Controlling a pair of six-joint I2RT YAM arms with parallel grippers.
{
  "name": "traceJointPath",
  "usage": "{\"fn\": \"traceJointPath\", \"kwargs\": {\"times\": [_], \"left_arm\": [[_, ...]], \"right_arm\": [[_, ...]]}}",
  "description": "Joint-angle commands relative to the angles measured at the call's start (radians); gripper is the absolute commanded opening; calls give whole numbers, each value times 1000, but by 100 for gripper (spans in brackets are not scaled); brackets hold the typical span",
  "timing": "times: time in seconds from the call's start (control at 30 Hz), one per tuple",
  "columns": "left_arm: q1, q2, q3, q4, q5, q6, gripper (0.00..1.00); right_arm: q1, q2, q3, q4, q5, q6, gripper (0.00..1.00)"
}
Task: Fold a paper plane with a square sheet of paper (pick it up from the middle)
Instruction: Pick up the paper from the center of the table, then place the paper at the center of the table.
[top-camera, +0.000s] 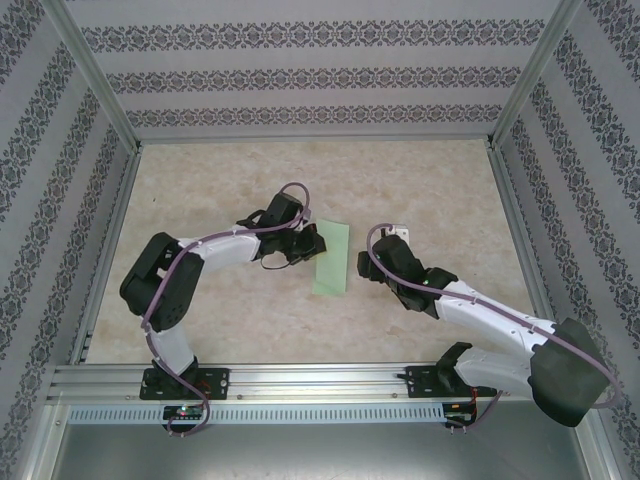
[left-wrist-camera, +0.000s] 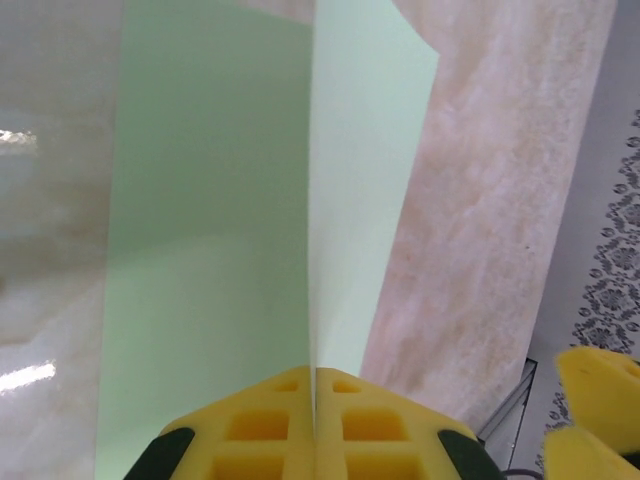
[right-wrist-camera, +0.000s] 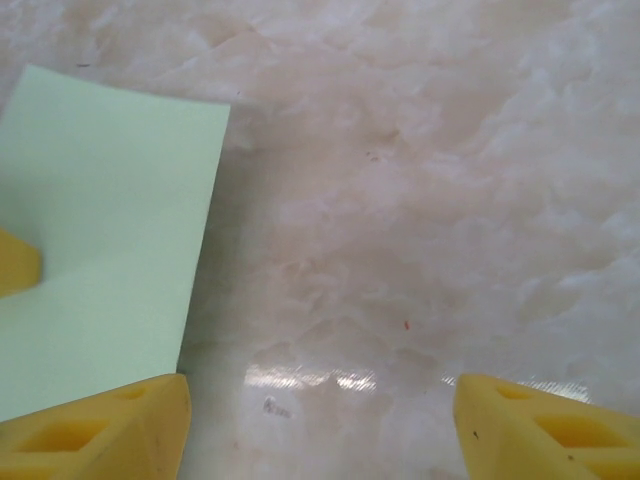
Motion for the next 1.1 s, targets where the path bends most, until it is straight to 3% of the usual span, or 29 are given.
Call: {"fn": "traceJointPath", "kwargs": {"times": [0.0,0.47,0.57,0.7,0.83,1.07], "left_arm": [[-10,-75,-19,-59,-15,37,0],[8,-377,91,-454,-260,131,0],[9,-360,88,-462,-257,141,0],[5,-280,58,-366,-169,144,0],[-19,-191,61,-341,-216,148,0],[-23,-78,28,-276,-194,134,0]], "right_arm": [[-9,-22,41,-18,-60,34,70],[-33,-111,23,7,-83,51,73],[-32,-119,18,19,-101,48,75],[-32,-122,15,19,-119,46,78],[-32,-119,11,19,-130,55,81],[-2,-72,0,144,-333,-19,78]]}}
